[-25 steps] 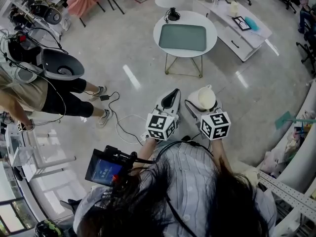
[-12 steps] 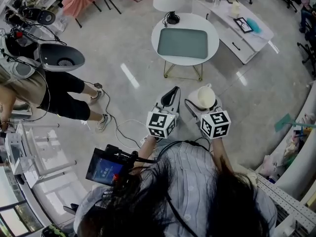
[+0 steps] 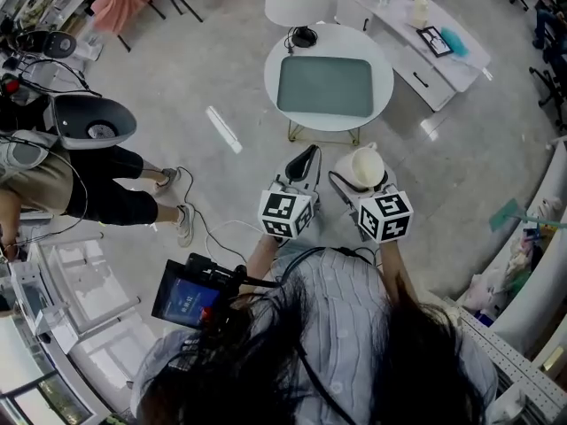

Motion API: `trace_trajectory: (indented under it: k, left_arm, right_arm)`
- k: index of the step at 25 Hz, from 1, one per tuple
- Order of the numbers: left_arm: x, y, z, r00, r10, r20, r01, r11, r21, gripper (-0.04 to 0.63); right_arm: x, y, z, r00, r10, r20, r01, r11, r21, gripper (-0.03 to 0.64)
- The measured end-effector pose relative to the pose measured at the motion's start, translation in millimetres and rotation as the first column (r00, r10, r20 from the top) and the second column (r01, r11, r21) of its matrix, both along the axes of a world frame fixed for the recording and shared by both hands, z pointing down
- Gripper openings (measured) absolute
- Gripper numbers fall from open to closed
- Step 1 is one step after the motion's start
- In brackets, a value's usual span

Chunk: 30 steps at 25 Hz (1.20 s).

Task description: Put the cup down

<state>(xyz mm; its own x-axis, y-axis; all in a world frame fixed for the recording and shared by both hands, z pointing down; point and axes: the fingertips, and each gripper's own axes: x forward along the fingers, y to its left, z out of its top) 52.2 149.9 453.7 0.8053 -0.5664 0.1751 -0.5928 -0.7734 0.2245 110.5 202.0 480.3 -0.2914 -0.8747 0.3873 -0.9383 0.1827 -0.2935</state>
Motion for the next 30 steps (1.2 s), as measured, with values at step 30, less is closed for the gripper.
trace_trajectory:
  k: [30]
  left_arm:
    - [-1.4,-116.8,21.4,0.994,0.086,-0.060,-0.091,0.992,-0.084,0.018]
  right_arm:
    - [7.3,-105.5,12.8,0.991,0.132,-0.018,-0.132,0.989,-0.067,0.423]
